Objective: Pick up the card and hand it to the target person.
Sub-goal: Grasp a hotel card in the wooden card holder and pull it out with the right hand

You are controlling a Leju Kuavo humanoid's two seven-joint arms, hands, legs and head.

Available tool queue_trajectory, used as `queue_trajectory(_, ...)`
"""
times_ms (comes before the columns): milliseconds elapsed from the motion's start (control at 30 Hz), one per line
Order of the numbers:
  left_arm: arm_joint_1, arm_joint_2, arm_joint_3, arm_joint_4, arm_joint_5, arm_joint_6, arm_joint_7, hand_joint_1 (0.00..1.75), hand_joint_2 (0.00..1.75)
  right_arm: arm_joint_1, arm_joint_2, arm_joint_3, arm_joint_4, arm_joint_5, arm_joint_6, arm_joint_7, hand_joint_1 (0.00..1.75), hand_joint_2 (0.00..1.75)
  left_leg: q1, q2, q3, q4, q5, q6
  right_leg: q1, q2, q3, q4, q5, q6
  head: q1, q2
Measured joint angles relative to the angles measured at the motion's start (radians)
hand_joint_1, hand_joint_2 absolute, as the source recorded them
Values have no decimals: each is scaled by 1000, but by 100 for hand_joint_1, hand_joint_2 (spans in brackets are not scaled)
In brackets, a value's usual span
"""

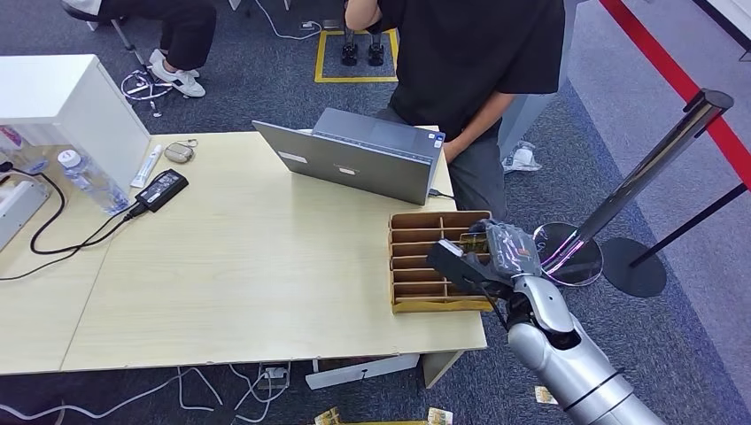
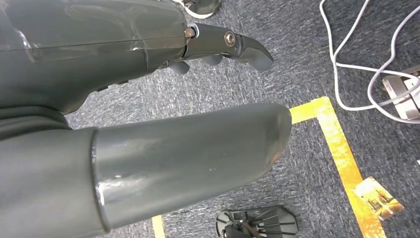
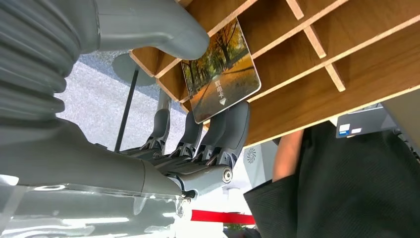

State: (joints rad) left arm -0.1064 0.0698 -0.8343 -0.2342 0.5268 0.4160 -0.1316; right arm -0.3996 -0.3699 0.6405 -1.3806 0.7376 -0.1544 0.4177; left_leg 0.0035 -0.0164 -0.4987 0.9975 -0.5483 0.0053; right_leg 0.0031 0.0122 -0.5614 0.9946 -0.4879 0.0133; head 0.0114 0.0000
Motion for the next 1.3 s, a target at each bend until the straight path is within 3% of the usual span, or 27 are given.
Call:
queue_trajectory(67,0,0,0,0,0,0,3,0,0,0,1,2,3,0,1,0,99,175,0,0,0,0,0,0,0,0,0,0,0,0,0,0)
queue_trajectory(200,0,0,0,0,0,0,5,0,0,-2,2,6,7,4,1,0,132,175,0,0,0,0,0,0,0,0,0,0,0,0,0,0)
queue_trajectory(700,0,0,-15,0,-11,12,31,0,0,-6,9,17,19,70,-13,10,158,175,0,0,1,0,0,0,0,0,0,0,0,0,0,0)
queue_trajectory(1033,0,0,-17,0,-10,12,32,0,0,-6,12,12,22,73,-30,10,159,175,0,0,1,0,0,0,0,0,0,0,0,0,0,0)
queue_trajectory(1167,0,0,-17,0,-7,13,29,0,0,-7,9,3,17,65,-33,14,175,175,0,0,1,0,0,0,0,0,0,0,0,0,0,0)
queue_trajectory(1300,1,0,-17,0,-3,14,24,0,0,-8,-3,-13,-10,52,-23,25,175,175,0,0,1,0,0,0,0,0,0,0,0,0,0,0)
